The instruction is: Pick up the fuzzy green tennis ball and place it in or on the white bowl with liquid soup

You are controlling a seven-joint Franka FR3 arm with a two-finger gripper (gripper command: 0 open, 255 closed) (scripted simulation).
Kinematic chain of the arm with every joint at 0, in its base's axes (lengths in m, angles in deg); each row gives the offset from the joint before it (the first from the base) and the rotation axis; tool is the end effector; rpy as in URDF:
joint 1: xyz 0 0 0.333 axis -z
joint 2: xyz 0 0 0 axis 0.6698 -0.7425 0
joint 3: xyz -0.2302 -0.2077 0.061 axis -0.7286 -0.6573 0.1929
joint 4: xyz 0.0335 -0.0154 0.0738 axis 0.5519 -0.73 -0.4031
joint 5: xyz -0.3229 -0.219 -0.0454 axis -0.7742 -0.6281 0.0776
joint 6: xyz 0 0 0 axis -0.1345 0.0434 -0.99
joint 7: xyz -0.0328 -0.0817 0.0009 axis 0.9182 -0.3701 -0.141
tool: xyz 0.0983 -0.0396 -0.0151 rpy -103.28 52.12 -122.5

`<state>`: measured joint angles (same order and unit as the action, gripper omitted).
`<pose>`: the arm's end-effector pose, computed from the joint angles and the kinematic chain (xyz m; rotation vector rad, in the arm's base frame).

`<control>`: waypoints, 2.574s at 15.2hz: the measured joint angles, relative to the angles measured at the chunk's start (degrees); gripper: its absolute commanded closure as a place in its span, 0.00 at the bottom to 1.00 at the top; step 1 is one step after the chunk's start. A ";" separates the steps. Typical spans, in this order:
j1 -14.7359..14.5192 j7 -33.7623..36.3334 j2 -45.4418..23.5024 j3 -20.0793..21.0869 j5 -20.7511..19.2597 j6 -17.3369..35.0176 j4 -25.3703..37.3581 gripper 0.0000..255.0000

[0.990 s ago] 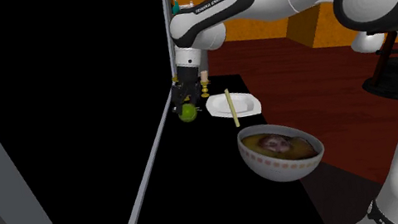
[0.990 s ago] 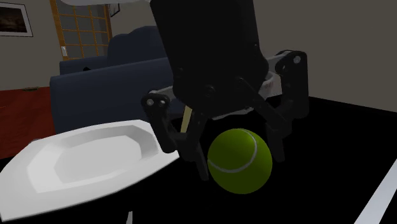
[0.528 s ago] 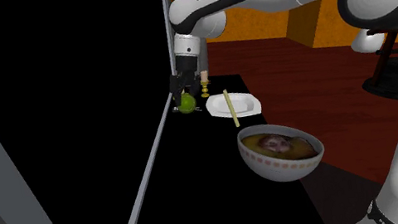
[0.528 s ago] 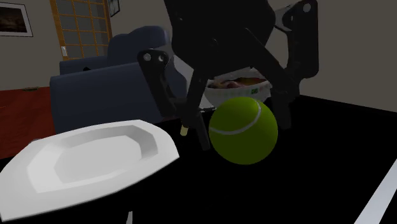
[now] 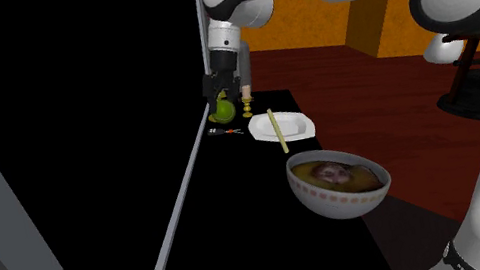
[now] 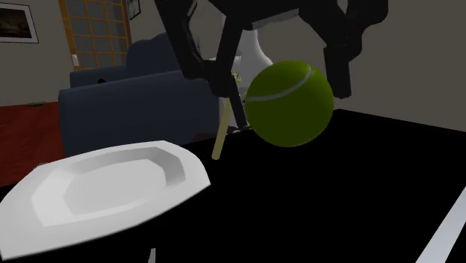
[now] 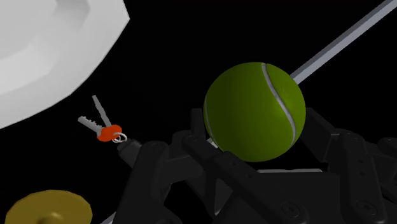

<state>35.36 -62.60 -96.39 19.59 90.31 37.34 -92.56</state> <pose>0.6445 0.0572 0.4951 -2.8550 -0.2047 0.0916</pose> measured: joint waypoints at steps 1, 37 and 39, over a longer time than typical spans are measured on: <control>0.03 0.20 -0.04 -0.01 -0.03 -0.74 0.81 1.00; -2.39 7.88 47.23 3.51 -1.78 -5.18 -40.05 1.00; -2.55 8.82 51.40 4.11 -1.49 -5.96 -43.23 1.00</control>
<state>32.81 -53.78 -44.99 23.70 88.83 31.38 -135.78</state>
